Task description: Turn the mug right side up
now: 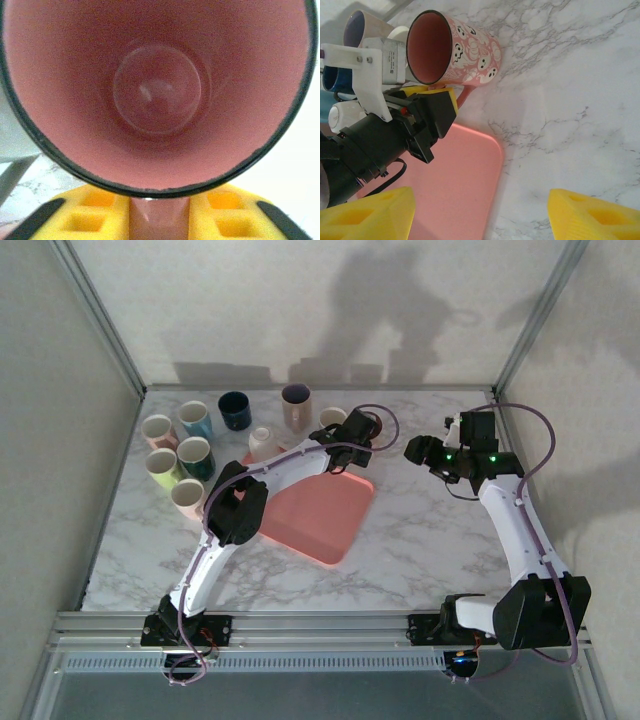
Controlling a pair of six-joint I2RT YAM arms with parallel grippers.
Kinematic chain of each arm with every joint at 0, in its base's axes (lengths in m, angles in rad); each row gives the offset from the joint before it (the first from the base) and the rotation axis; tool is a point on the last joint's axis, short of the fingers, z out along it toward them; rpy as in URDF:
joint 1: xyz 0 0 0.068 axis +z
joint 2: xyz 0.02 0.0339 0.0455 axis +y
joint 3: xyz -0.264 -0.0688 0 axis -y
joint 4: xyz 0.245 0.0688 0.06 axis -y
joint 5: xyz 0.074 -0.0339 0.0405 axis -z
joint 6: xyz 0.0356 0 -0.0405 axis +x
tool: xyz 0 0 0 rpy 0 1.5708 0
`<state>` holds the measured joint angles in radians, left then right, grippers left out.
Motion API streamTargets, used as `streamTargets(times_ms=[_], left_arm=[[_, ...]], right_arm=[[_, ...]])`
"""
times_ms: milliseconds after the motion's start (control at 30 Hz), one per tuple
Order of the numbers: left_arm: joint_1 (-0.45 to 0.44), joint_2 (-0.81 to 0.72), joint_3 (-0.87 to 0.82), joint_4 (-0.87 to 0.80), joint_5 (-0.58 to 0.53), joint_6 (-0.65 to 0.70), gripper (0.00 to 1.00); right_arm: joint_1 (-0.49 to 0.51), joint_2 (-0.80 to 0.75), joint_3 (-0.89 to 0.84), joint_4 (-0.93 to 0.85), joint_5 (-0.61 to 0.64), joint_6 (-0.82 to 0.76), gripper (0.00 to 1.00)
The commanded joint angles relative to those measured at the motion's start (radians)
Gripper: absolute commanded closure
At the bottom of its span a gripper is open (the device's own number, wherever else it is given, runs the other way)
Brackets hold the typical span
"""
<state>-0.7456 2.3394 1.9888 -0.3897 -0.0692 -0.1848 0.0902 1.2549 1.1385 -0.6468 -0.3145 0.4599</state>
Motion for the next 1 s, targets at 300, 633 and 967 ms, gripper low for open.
streamTargets(times_ms=[300, 633, 967], left_arm=[[-0.007, -0.081, 0.049, 0.037, -0.003, -0.029, 0.56], [-0.003, -0.431, -0.328, 0.202, 0.023, -0.137, 0.52], [0.029, -0.698, -0.602, 0.161, -0.137, -0.451, 0.52]], right_arm=[[-0.008, -0.012, -0.009, -0.004, 0.002, -0.022, 0.29], [-0.005, -0.037, -0.029, 0.003, -0.078, -0.195, 0.31], [0.049, -0.036, -0.005, -0.005, -0.012, -0.180, 0.33]])
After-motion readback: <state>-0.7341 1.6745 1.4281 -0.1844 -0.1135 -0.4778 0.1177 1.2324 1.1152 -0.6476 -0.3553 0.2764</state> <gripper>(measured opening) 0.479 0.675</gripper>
